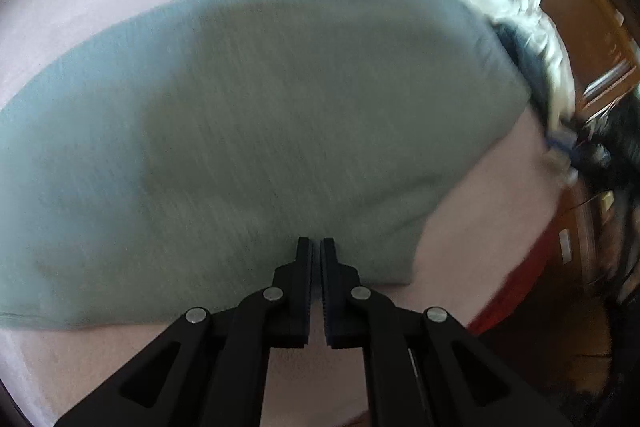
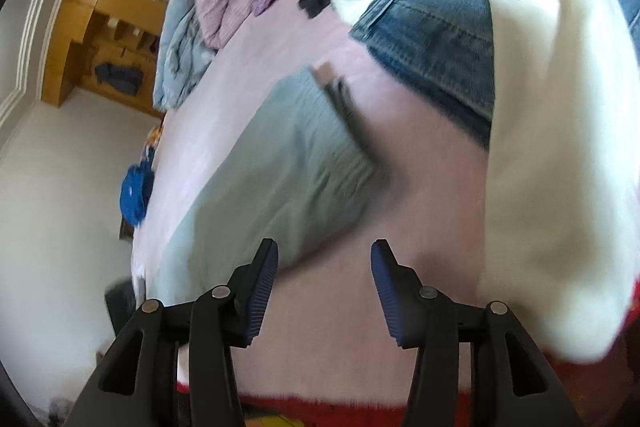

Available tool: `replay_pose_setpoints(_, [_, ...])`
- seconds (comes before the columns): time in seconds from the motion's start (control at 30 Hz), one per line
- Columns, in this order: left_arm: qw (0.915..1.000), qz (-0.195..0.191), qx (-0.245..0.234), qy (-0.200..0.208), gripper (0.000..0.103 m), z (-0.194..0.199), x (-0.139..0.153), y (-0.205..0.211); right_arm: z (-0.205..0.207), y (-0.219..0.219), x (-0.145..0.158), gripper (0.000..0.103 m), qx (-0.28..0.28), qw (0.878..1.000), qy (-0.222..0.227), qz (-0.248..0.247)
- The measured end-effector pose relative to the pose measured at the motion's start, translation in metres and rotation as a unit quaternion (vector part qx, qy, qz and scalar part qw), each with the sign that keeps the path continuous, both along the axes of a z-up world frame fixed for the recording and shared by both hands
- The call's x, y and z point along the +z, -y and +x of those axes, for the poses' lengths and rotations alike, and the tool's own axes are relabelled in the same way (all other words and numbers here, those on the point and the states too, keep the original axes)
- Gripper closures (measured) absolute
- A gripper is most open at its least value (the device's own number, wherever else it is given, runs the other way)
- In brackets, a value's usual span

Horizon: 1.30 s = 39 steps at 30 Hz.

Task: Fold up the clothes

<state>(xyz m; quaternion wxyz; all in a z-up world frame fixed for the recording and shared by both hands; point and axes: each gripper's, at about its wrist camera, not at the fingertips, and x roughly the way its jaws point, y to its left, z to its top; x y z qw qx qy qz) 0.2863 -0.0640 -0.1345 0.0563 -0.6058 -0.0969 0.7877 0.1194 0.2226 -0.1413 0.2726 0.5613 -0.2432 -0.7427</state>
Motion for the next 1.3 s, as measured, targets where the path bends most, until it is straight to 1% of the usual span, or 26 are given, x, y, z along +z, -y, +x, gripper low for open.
replay_pose_setpoints(0.03, [1.0, -0.004, -0.001, 0.0, 0.1, 0.001, 0.001, -0.001, -0.002, 0.004, -0.003, 0.053, -0.008, 1.0, 0.003, -0.002])
replay_pose_setpoints(0.17, [0.9999, 0.005, 0.011, 0.01, 0.1, 0.001, 0.001, 0.0, -0.025, 0.012, -0.014, 0.051, -0.03, 0.999, 0.027, 0.0])
replay_pose_setpoints(0.23, [0.9999, 0.005, 0.011, 0.01, 0.1, 0.003, 0.002, -0.001, -0.027, 0.017, -0.02, 0.051, -0.036, 0.999, 0.037, -0.016])
replay_pose_setpoints(0.3, [0.9999, 0.003, 0.009, 0.011, 0.1, 0.004, 0.003, -0.003, -0.03, 0.02, -0.022, 0.05, -0.047, 0.998, 0.034, -0.028])
replay_pose_setpoints(0.33, [0.9999, 0.003, 0.009, 0.012, 0.1, 0.004, 0.003, -0.004, -0.031, 0.022, -0.021, 0.056, -0.048, 0.998, 0.028, -0.036])
replay_pose_setpoints(0.37, [0.9999, 0.003, 0.01, 0.012, 0.1, 0.005, 0.004, -0.004, -0.032, 0.025, -0.018, 0.085, -0.045, 0.998, 0.023, -0.045])
replay_pose_setpoints(0.4, [0.9999, 0.003, 0.01, 0.012, 0.1, 0.005, 0.004, -0.004, -0.034, 0.029, -0.015, 0.088, -0.041, 0.998, 0.017, -0.055])
replay_pose_setpoints(0.47, [0.9999, 0.003, 0.011, 0.012, 0.1, 0.007, 0.006, -0.005, -0.031, 0.033, 0.009, 0.088, -0.034, 0.998, -0.026, -0.044])
replay_pose_setpoints(0.5, [0.9999, 0.003, 0.011, 0.012, 0.1, 0.008, 0.007, -0.006, -0.026, 0.033, 0.025, 0.088, -0.029, 0.997, -0.062, -0.031])
replay_pose_setpoints(0.53, [0.9999, 0.001, 0.011, 0.012, 0.1, 0.009, 0.008, -0.007, -0.021, 0.035, 0.045, 0.089, -0.022, 0.994, -0.105, -0.013])
replay_pose_setpoints(0.6, [0.9999, -0.007, 0.006, 0.013, 0.1, 0.009, 0.009, -0.011, -0.016, 0.047, 0.073, 0.089, -0.005, 0.986, -0.162, 0.041])
replay_pose_setpoints(0.67, [0.9998, -0.015, 0.0, 0.013, 0.1, 0.01, 0.01, -0.015, -0.023, 0.048, 0.056, 0.09, -0.007, 0.987, -0.135, 0.082])
replay_pose_setpoints(0.77, [0.9998, -0.011, 0.001, 0.013, 0.1, 0.012, 0.012, -0.016, -0.036, 0.049, 0.027, 0.089, -0.012, 0.986, -0.089, 0.142])
replay_pose_setpoints(0.8, [0.9999, -0.01, 0.001, 0.013, 0.1, 0.012, 0.012, -0.017, -0.036, 0.049, 0.017, 0.089, -0.009, 0.987, -0.072, 0.146])
replay_pose_setpoints(0.9, [0.9999, -0.006, 0.002, 0.014, 0.1, 0.014, 0.014, -0.018, -0.029, 0.044, 0.011, 0.087, -0.008, 0.989, -0.064, 0.136])
replay_pose_setpoints(0.93, [0.9999, -0.005, 0.002, 0.014, 0.1, 0.015, 0.014, -0.018, -0.025, 0.041, 0.014, 0.086, -0.01, 0.989, -0.065, 0.132])
replay_pose_setpoints(1.0, [0.9999, -0.002, 0.003, 0.014, 0.1, 0.016, 0.015, -0.019, -0.021, 0.034, 0.024, 0.081, -0.018, 0.986, -0.075, 0.146])
replay_pose_setpoints(1.03, [0.9999, -0.001, 0.003, 0.013, 0.1, 0.019, 0.016, -0.017, -0.019, 0.03, 0.029, 0.081, -0.021, 0.985, -0.08, 0.154])
replay_pose_setpoints(1.1, [0.9999, 0.0, 0.003, 0.012, 0.1, 0.023, 0.018, -0.014, -0.014, 0.021, 0.043, 0.079, -0.033, 0.975, -0.115, 0.185])
replay_pose_setpoints(1.13, [0.9999, 0.001, 0.003, 0.011, 0.1, 0.026, 0.018, -0.012, -0.013, 0.02, 0.051, 0.079, -0.029, 0.974, -0.133, 0.183])
replay_pose_setpoints(1.17, [0.9999, 0.001, 0.003, 0.011, 0.1, 0.025, 0.018, -0.015, -0.015, 0.025, 0.061, 0.079, -0.013, 0.974, -0.148, 0.169])
replay_pose_setpoints(1.2, [0.9999, 0.001, 0.004, 0.011, 0.1, 0.024, 0.018, -0.019, -0.02, 0.034, 0.066, 0.079, 0.008, 0.976, -0.152, 0.154])
replay_pose_setpoints(1.23, [0.9999, 0.0, 0.003, 0.012, 0.1, 0.031, 0.016, -0.007, -0.024, 0.042, 0.07, 0.079, 0.03, 0.978, -0.154, 0.139])
replay_pose_setpoints(1.3, [0.9999, -0.001, 0.001, 0.012, 0.1, 0.046, 0.015, 0.012, -0.04, 0.066, 0.069, 0.079, 0.057, 0.978, -0.152, 0.132])
